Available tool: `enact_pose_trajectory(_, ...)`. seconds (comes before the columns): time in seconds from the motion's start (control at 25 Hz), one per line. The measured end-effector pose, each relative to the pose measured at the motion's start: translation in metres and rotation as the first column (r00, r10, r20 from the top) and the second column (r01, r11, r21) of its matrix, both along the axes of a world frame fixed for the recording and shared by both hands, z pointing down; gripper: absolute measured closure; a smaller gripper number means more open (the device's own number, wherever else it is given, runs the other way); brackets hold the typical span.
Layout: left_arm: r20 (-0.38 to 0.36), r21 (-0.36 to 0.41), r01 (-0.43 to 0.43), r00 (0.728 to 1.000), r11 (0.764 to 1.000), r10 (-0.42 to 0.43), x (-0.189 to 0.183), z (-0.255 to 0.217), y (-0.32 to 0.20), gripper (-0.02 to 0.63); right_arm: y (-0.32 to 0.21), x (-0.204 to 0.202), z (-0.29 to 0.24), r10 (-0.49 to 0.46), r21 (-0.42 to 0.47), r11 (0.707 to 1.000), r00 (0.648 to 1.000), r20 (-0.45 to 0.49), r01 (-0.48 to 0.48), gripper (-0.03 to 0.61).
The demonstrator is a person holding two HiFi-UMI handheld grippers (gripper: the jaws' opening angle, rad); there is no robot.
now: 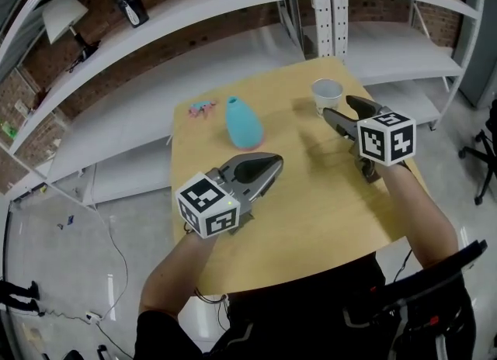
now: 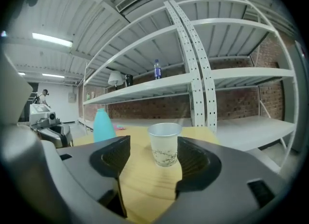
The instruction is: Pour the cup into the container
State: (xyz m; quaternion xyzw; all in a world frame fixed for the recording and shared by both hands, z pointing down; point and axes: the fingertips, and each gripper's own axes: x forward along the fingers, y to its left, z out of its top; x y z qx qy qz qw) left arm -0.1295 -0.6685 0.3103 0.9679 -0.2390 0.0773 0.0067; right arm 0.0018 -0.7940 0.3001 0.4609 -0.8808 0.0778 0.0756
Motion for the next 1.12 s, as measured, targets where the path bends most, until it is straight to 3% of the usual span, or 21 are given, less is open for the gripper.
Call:
enact_pose_trajectory(0.36, -0.037, 0.013, -0.027, 0.999, 1.0, 0.027, -0.002, -0.002, -0.001, 0.613, -0.035, -0.005, 0.02, -0.018, -0.055, 0.998, 0.999, -0.046, 0.016, 0.262)
enact_pose_trajectory(0.6, -0.016, -0.006, -0.001, 1.0, 1.0, 0.001, -0.013, 0.006, -0.005, 0.613, -0.05, -0.01, 0.026, -0.015, -0.064, 0.998, 0.998, -0.055, 0.012, 0.261)
enact_pose_trajectory(1.12, -0.014, -0.003, -0.069, 0.998, 0.998, 0.069, -0.01, 0.007, 0.009, 0.612, -0.059, -0.03, 0.026, -0.014, -0.067, 0.998, 0.998, -0.058, 0.01, 0.272)
